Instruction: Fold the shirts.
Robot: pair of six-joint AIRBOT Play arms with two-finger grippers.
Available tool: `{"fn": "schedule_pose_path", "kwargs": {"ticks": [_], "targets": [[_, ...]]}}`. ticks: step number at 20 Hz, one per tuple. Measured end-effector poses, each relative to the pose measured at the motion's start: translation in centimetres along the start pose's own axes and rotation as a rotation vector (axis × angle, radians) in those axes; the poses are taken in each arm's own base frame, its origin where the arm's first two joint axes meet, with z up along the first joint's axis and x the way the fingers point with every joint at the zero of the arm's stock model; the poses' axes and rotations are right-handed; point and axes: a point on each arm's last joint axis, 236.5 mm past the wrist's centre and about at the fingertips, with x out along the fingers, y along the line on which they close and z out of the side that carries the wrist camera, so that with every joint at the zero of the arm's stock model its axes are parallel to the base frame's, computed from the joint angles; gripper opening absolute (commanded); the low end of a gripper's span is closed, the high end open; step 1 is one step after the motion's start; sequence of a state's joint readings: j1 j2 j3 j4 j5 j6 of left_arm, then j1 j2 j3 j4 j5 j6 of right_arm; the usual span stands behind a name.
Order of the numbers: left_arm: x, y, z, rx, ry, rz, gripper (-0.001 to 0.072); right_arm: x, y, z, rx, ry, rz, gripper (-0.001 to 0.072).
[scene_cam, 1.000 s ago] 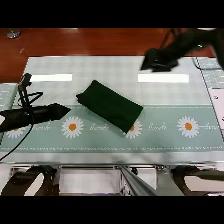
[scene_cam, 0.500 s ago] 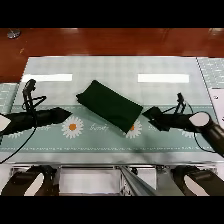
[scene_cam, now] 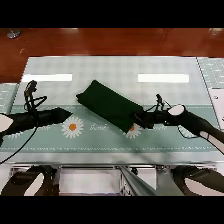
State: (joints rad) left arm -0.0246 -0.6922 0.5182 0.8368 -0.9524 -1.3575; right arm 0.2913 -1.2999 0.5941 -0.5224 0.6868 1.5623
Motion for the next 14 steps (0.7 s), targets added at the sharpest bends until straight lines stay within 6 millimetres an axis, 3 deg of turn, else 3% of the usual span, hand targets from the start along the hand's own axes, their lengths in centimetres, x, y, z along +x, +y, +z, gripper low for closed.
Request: {"fn": "schedule_pose_path", "kwargs": {"ticks": [1, 4, 7, 10, 14], "targets": [[0.0, 0.0, 0.1, 0.0, -0.003, 0.0, 0.0028, 0.6, 0.7, 0.3, -0.021, 0.024, -0.001, 0.0025], [0.0, 0.0, 0.1, -0.001, -0.004, 0.001, 0.0027, 1.2, 5.1, 1.6, -0.137, 0.074, 0.057, 0.0028], [0.0, 0.0, 0.1, 0.0, -0.006, 0.001, 0.0027, -0.7, 11.7, 3.7, -0.321, 0.069, 0.122, 0.0028], [0.0, 0.0, 0.2, 0.0, -0.006, 0.002, 0.0028, -5.1, 17.8, 5.9, -0.504, 0.021, 0.119, 0.0028], [0.0, 0.0, 0.1, 0.001, -0.006, 0.002, 0.0028, -13.2, 22.1, 8.8, -0.663, -0.081, 0.028, 0.0028]]}}
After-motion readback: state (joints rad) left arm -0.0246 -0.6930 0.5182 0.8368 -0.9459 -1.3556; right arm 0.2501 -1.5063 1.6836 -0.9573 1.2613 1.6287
